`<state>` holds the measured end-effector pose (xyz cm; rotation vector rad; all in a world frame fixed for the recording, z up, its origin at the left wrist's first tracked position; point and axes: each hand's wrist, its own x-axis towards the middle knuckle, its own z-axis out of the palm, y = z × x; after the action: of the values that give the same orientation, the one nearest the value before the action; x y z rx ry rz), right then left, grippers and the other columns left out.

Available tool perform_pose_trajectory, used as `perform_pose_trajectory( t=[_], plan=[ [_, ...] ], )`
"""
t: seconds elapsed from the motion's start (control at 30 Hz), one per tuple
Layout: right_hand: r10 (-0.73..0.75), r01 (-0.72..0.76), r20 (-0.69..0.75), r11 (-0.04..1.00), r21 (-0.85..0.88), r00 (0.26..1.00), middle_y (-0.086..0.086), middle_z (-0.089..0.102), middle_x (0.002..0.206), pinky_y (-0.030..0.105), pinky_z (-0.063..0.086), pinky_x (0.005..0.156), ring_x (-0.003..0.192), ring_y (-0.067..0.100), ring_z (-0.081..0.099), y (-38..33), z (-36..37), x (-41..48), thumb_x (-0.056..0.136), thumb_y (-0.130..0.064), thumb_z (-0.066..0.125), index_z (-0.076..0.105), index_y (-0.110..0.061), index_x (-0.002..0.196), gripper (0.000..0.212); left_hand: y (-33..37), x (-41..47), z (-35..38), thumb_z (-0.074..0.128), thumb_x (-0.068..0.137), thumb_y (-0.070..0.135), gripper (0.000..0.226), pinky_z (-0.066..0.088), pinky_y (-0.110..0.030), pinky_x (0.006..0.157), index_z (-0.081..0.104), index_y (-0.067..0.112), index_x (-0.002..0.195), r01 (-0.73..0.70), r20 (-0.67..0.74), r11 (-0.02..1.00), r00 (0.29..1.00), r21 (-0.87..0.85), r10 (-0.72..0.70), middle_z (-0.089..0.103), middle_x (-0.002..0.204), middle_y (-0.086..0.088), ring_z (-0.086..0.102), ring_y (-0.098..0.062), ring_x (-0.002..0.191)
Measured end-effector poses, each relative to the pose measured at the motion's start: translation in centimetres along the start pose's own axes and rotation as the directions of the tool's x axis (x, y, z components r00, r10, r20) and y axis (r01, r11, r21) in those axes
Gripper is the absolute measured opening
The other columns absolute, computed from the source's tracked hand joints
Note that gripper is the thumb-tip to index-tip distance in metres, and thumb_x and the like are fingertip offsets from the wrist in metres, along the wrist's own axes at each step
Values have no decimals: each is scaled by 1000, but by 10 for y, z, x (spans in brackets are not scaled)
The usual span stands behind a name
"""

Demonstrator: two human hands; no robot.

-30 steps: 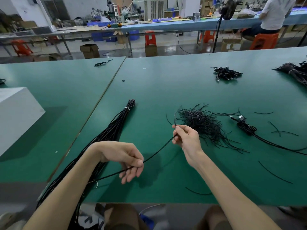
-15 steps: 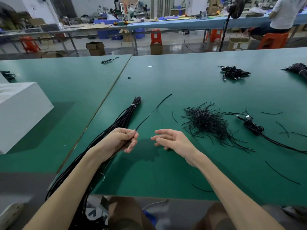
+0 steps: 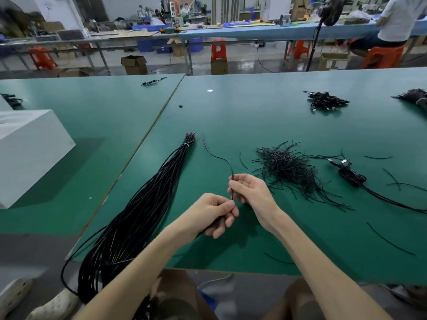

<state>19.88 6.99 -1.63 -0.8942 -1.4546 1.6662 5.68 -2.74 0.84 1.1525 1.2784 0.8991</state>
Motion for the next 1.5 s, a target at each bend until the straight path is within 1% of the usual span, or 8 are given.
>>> perform_pose_trajectory(
  t=[0.13,0.4,0.6,0.93,1.1,1.27,1.37,1.5],
  plan=[
    [68,-46,-87,973,228,994,5,66,83,30,57,70,69,14,62,3,-8,0,100,-13,64,64,-4,108,12,17,19,23,47,110,25,29,20,-21,36,63,6,93,-43,-42,996,998,-80,40,60,67,-2,48,-8,36],
    [101,-32,-94,832,554,990,-1,57,59,26,48,41,41,11,50,3,-18,0,108,-16,52,64,1,110,21,37,51,32,47,109,19,30,52,-23,53,68,3,94,-88,-105,921,993,-380,52,71,75,-9,63,-16,55],
    [30,-11,-63,957,290,998,8,72,86,24,50,63,69,16,66,4,-2,1,100,-47,49,66,-2,109,49,45,80,7,46,109,15,18,61,-26,64,57,1,110,-215,-270,680,962,-701,25,79,103,-9,77,-19,84],
    [171,-107,439,980,-168,882,18,76,93,28,56,59,77,31,75,-25,-29,-28,105,-25,59,63,2,112,28,32,104,-32,48,109,20,24,62,-28,69,63,2,110,-268,-409,756,913,-598,0,77,107,-11,77,-25,87],
    [68,-92,275,993,76,959,16,74,89,26,54,53,66,24,72,-32,-44,-34,99,-24,66,63,-2,105,23,25,89,-15,51,107,30,36,63,-29,70,63,-3,116,-117,-373,972,927,-205,33,75,112,-17,76,-24,78],
    [39,-29,-14,896,443,999,13,76,91,26,58,63,80,22,75,-23,-50,-29,101,-18,56,62,-5,104,15,27,55,2,49,109,31,37,62,-37,72,69,0,114,-40,85,980,996,193,24,75,108,-21,75,-30,86],
    [40,7,-96,896,444,995,12,77,100,26,56,72,91,22,75,-15,-49,-28,106,-17,51,61,-8,105,13,26,37,1,35,111,47,59,58,-41,85,64,-4,122,28,462,987,881,159,-99,72,115,-22,73,-35,93],
    [51,20,-175,925,380,983,5,76,91,24,48,67,76,13,65,-7,-49,-29,105,-20,54,62,-9,106,13,23,31,-9,53,107,34,41,52,-26,68,65,-2,121,-4,475,990,878,137,-63,71,99,-12,65,-19,70]
  ],
)
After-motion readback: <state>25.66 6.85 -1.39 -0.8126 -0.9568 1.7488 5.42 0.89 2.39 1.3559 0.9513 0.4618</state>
